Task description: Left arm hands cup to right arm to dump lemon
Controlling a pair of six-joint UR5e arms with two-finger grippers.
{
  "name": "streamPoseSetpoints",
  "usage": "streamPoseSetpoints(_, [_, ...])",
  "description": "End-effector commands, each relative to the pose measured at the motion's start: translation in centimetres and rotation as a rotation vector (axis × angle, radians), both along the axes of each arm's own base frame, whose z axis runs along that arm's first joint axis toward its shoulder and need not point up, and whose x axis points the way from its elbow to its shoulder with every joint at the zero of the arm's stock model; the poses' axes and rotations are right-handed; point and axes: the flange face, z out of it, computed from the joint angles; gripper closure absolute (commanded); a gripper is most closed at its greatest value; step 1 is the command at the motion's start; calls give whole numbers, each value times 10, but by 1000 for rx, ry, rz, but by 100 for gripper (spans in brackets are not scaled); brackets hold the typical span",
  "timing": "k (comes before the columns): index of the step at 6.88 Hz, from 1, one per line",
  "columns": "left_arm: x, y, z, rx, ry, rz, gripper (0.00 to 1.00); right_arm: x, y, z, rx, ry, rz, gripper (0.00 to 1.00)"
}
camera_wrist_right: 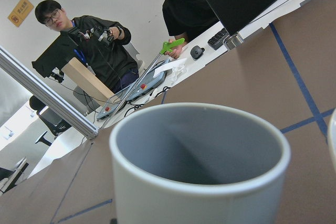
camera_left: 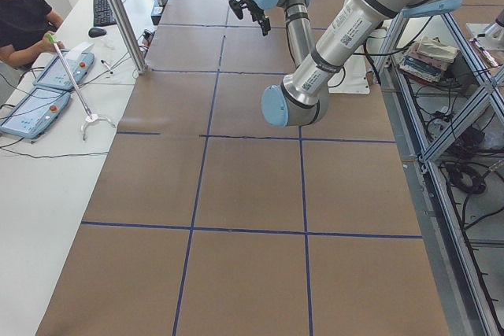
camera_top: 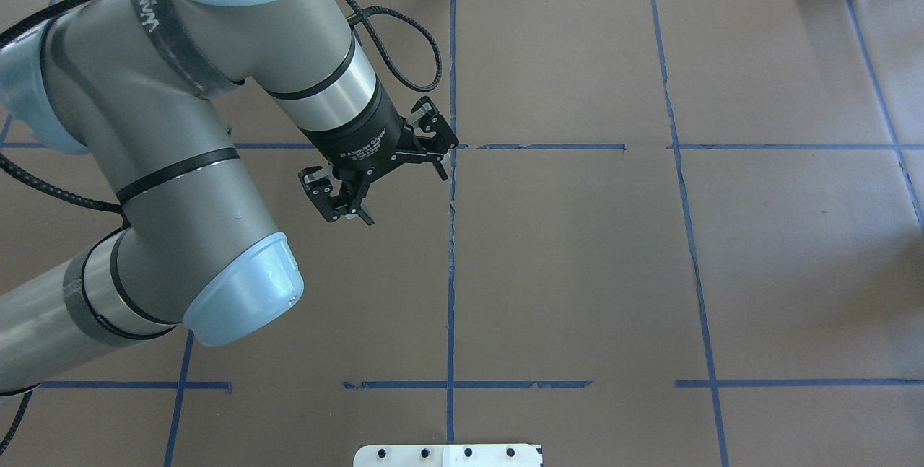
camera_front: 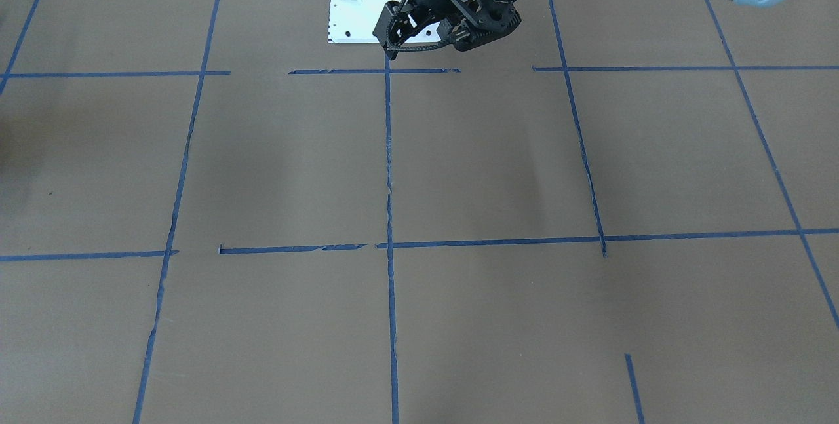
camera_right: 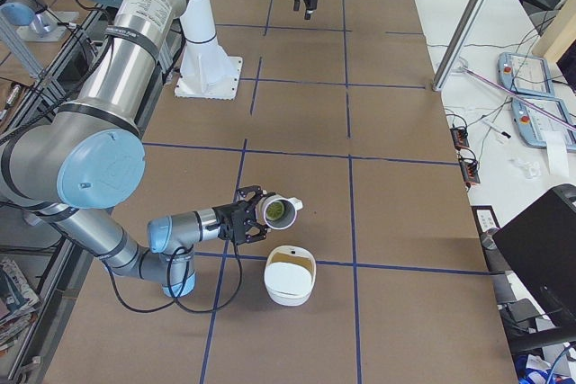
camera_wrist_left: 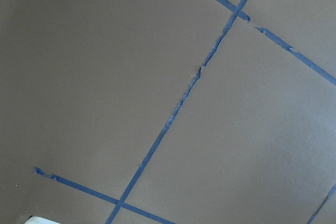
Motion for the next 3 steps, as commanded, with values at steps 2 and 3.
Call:
streamPoseSetpoints(2, [0, 0, 0, 2, 0, -2, 0, 8, 0, 1, -109, -332, 0, 100])
streamPoseSetpoints(3, [0, 0, 0, 3, 0, -3, 0, 9, -1, 1, -159, -436, -2, 100])
